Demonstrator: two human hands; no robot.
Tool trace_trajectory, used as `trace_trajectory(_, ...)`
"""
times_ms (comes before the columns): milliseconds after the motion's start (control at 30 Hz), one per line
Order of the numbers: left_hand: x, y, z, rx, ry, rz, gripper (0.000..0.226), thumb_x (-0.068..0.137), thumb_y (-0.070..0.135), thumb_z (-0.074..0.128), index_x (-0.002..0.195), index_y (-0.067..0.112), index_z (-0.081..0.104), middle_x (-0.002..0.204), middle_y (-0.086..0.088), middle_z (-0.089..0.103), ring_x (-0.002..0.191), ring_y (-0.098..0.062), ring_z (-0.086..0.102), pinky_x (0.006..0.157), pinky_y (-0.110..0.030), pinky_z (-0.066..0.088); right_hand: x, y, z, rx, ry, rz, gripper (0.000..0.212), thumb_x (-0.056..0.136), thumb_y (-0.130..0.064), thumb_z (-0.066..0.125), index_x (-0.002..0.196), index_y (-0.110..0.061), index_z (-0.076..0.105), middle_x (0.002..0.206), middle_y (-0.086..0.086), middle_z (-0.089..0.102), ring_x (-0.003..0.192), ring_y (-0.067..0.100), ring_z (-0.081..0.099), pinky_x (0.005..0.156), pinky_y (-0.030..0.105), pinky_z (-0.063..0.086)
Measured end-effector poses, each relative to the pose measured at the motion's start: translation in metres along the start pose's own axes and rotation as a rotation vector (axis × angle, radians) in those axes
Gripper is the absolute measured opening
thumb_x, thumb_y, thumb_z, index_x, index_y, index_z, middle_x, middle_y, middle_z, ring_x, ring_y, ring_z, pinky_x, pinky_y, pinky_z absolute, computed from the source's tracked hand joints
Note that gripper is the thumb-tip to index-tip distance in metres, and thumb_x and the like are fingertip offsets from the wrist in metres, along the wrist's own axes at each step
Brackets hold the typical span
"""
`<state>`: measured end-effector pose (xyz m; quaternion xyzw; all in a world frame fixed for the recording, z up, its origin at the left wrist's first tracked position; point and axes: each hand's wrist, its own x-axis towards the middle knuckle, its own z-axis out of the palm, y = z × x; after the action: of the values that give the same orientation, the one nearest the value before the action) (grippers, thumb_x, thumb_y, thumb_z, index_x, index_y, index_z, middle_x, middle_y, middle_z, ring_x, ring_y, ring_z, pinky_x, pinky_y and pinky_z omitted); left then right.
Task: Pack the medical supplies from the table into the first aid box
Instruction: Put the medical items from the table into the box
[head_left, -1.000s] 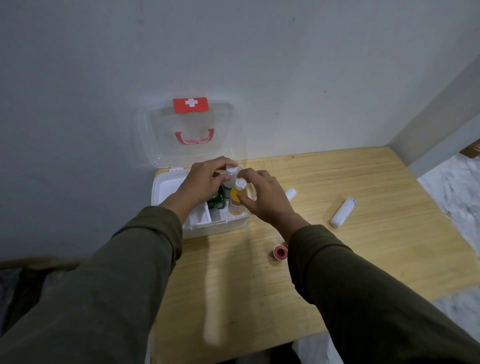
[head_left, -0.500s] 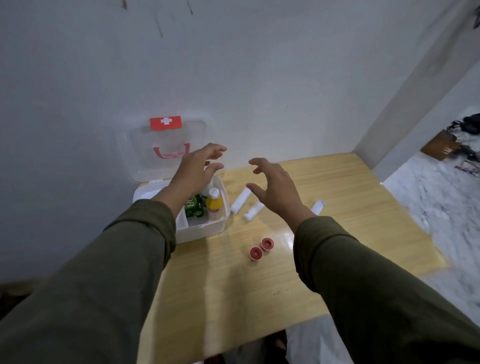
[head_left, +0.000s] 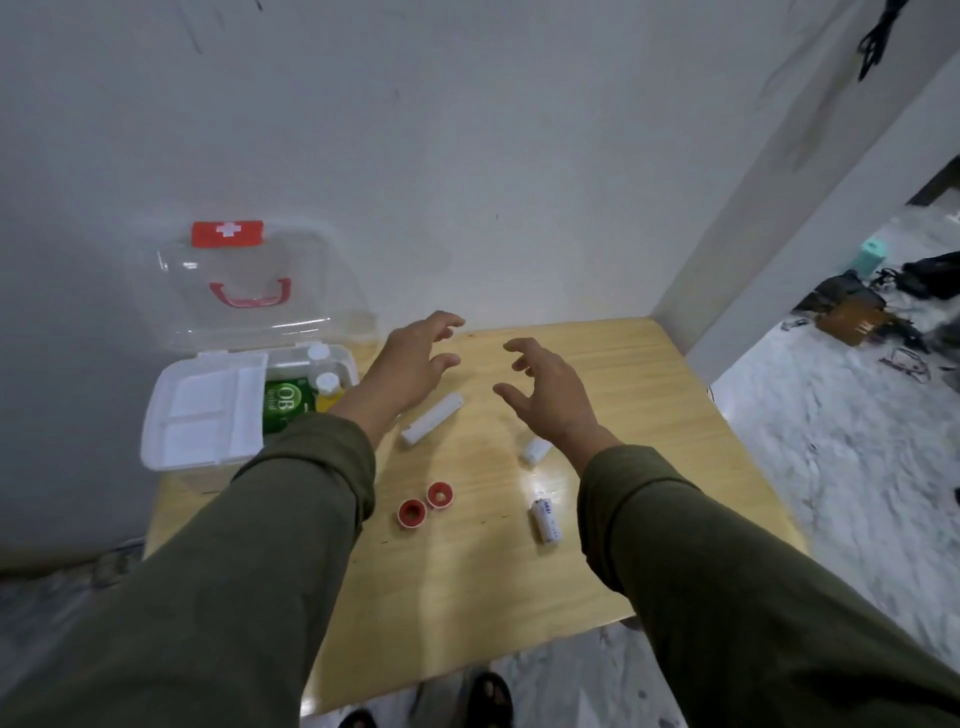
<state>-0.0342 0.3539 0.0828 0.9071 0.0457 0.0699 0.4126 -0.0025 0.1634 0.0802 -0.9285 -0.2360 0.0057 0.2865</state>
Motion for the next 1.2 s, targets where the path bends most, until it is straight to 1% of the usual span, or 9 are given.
trace_trajectory(200,0.006,-0.030,0.029,0.120,0.004,-0.140,0.048,0.088,0.015,0.061,0.132,0.027,0.046,0.132,-0.008,0.055,0.124,-0.023,0.050,0.095,-0.029,0.035,0.011,0.016,0.036,0.134,-0.105,-0.003,0.054,0.081,-0.027,0.071,0.129,-0.022,0.047,0.107,0.007,0.063,0.088,0.017,0.058,0.082,0.032,0.048)
trace_trajectory(367,0.017,-0.062,0.034,0.238,-0.029,-0.260,0.054,0.089,0.019,0.060,0.138,0.030,0.040,0.141,-0.008,0.046,0.130,-0.028,0.042,0.102,-0.033,0.032,0.015,0.023,0.067,0.281,-0.203,0.079,0.056,0.081,-0.025,0.071,0.131,-0.021,0.046,0.107,0.010,0.063,0.098,0.024,0.059,0.087,0.033,0.045)
trace_trajectory(533,0.027,-0.079,0.041,0.326,-0.116,-0.378,0.059,0.091,0.023,0.058,0.142,0.037,0.034,0.143,-0.012,0.043,0.130,-0.032,0.040,0.100,-0.036,0.035,0.018,0.027,0.086,0.379,-0.239,0.222,0.061,0.081,-0.033,0.071,0.133,-0.020,0.044,0.105,0.007,0.064,0.093,0.016,0.056,0.082,0.028,0.045)
trace_trajectory(633,0.032,-0.081,0.044,0.345,-0.148,-0.393,0.061,0.091,0.022,0.058,0.144,0.037,0.031,0.141,-0.015,0.045,0.130,-0.034,0.041,0.100,-0.037,0.036,0.022,0.026,0.095,0.438,-0.230,0.302,0.057,0.081,-0.035,0.070,0.131,-0.020,0.047,0.098,0.007,0.066,0.089,0.024,0.065,0.085,0.037,0.052)
trace_trajectory(700,0.033,-0.081,0.046,0.361,-0.147,-0.391,0.061,0.091,0.020,0.058,0.144,0.036,0.032,0.139,-0.016,0.047,0.129,-0.033,0.043,0.100,-0.037,0.036,0.024,0.026,0.100,0.472,-0.215,0.343,0.054,0.081,-0.036,0.070,0.128,-0.021,0.048,0.092,0.005,0.067,0.087,0.027,0.067,0.084,0.046,0.055)
trace_trajectory(833,0.035,-0.083,0.050,0.360,-0.139,-0.383,0.055,0.091,0.018,0.057,0.140,0.034,0.040,0.136,-0.011,0.053,0.124,-0.029,0.048,0.093,-0.030,0.038,0.030,0.024,0.105,0.521,-0.211,0.406,0.052,0.079,-0.038,0.071,0.125,-0.025,0.050,0.089,0.005,0.068,0.086,0.025,0.067,0.079,0.047,0.057)
trace_trajectory(933,0.036,-0.087,0.053,0.355,-0.130,-0.408,0.045,0.090,0.018,0.057,0.132,0.032,0.051,0.133,-0.007,0.057,0.122,-0.027,0.050,0.094,-0.030,0.038,0.032,0.021,0.107,0.524,-0.216,0.431,0.051,0.076,-0.036,0.074,0.120,-0.024,0.052,0.088,0.006,0.067,0.087,0.025,0.066,0.080,0.044,0.057)
trace_trajectory(1067,0.035,-0.089,0.053,0.330,-0.121,-0.436,0.035,0.089,0.019,0.055,0.122,0.032,0.058,0.122,-0.004,0.063,0.119,-0.029,0.048,0.098,-0.036,0.039,0.035,0.019,0.108,0.459,-0.215,0.412,0.045,0.076,-0.034,0.074,0.115,-0.018,0.057,0.096,0.009,0.070,0.094,0.022,0.063,0.082,0.032,0.050)
trace_trajectory(1200,0.034,-0.090,0.052,0.255,-0.082,-0.487,0.030,0.089,0.021,0.058,0.116,0.033,0.059,0.119,-0.007,0.062,0.112,-0.025,0.054,0.086,-0.028,0.039,0.037,0.013,0.109,0.402,-0.234,0.423,0.038,0.078,-0.031,0.069,0.112,-0.019,0.058,0.101,0.005,0.070,0.097,0.022,0.062,0.080,0.031,0.049)
